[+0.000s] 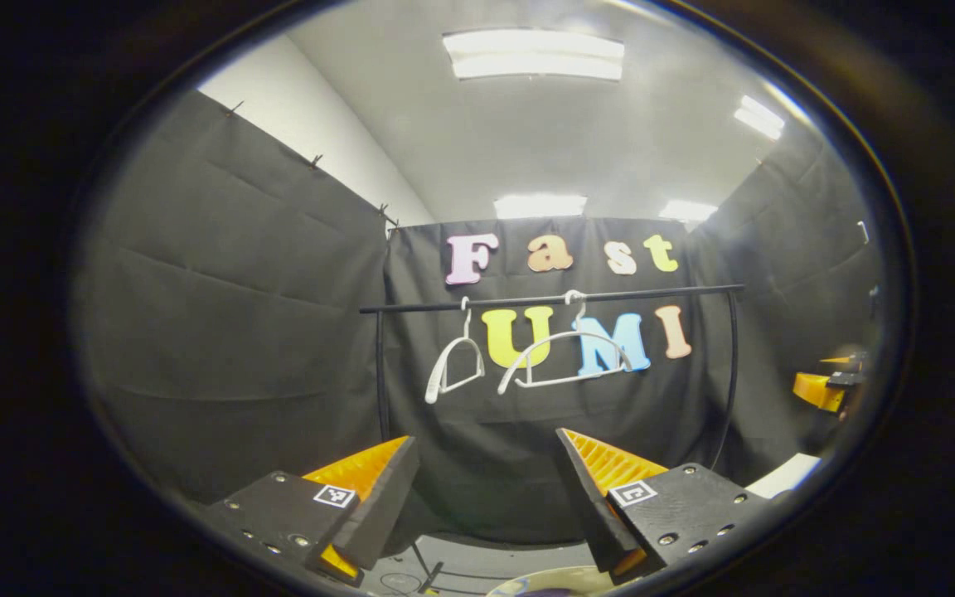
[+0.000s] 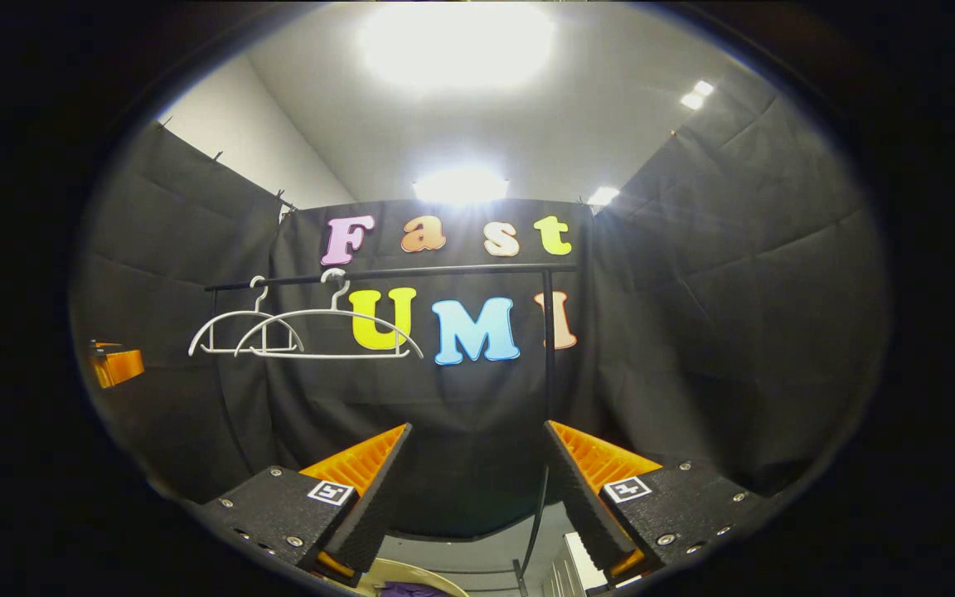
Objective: Grasp the clothes on the hanger with both hands and then place them into the laundry hamper below.
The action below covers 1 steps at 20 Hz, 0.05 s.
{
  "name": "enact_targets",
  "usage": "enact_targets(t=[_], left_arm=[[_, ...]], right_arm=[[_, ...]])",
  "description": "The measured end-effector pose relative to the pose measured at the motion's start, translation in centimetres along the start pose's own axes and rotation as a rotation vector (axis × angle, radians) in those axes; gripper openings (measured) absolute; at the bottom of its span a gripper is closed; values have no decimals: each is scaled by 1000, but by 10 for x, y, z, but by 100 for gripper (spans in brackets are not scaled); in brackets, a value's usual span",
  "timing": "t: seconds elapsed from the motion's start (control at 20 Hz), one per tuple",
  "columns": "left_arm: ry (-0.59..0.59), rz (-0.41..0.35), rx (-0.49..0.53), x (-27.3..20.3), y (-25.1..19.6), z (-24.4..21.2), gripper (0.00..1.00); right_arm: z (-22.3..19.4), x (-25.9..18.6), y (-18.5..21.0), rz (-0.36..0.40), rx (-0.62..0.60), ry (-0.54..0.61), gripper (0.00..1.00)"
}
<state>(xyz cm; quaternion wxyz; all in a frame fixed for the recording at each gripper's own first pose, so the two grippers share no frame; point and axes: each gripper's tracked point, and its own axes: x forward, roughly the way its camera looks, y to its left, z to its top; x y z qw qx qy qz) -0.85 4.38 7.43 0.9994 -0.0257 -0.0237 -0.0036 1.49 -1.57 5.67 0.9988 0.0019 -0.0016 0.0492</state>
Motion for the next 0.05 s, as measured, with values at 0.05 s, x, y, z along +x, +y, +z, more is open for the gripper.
enact_targets(t=[0.05], left_arm=[[-1, -1, 1, -1, 0, 0, 94]], right_arm=[[-1, 0, 0, 1, 2, 3, 93]])
